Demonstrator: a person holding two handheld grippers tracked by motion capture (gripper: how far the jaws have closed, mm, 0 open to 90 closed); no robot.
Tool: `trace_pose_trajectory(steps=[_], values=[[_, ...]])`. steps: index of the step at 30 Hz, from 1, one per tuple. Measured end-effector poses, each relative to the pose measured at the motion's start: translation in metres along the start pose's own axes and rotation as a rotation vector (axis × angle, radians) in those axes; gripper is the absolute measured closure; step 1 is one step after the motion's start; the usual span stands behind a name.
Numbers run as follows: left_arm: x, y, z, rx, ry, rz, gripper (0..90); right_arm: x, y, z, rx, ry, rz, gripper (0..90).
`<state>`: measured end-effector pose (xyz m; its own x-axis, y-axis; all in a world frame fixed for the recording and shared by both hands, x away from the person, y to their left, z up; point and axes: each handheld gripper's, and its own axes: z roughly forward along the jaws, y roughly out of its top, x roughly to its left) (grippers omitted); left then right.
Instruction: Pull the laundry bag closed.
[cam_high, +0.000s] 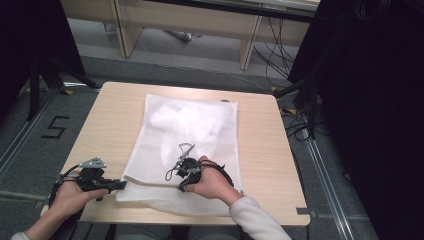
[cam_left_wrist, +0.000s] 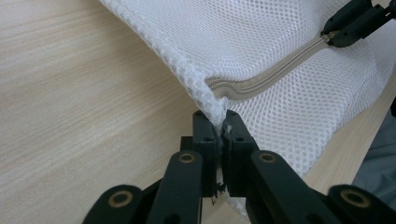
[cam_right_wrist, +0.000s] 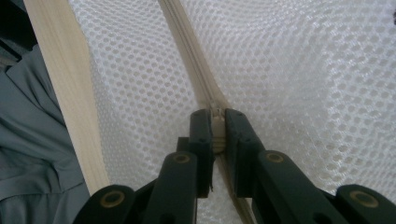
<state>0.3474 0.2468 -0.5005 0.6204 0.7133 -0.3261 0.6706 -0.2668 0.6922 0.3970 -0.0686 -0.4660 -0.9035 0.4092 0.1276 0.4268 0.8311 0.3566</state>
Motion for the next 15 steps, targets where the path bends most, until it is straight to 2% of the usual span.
trace_pose_trajectory(steps=[2,4,5,6,8,9,11,12,13,15], values=[[0.0,0.0,0.0,0.001,0.003,-0.003,85.3,0.0,-0.001,0.0,0.0,-0.007,0.009,82.6],[0.0,0.0,0.0,-0.001,0.004,-0.005,85.3,-0.004,-0.003,-0.001,0.007,-0.021,-0.01,82.7],[0.0,0.0,0.0,0.002,0.004,-0.003,85.3,-0.003,-0.005,-0.002,0.004,-0.012,0.017,82.6],[0.0,0.0,0.0,0.002,0.003,-0.003,85.3,-0.006,-0.007,-0.003,0.012,-0.026,-0.004,82.6],[0.0,0.0,0.0,0.002,0.006,-0.002,85.3,-0.006,-0.008,-0.003,0.006,-0.02,0.01,82.7],[0.0,0.0,0.0,0.002,0.006,-0.002,85.3,-0.007,-0.009,-0.004,0.014,-0.037,0.011,82.6],[0.0,0.0,0.0,0.0,0.005,-0.005,85.3,-0.007,-0.01,-0.004,0.005,-0.019,0.007,82.6],[0.0,0.001,-0.001,0.023,0.012,0.0,85.3,-0.008,-0.01,-0.005,0.005,-0.023,0.004,82.7],[0.001,0.001,-0.001,0.025,0.002,0.001,85.3,-0.007,-0.011,-0.005,0.005,-0.025,0.021,82.6],[0.0,0.0,0.0,0.002,0.008,-0.003,85.3,-0.009,-0.013,-0.006,0.016,-0.028,0.006,82.7]])
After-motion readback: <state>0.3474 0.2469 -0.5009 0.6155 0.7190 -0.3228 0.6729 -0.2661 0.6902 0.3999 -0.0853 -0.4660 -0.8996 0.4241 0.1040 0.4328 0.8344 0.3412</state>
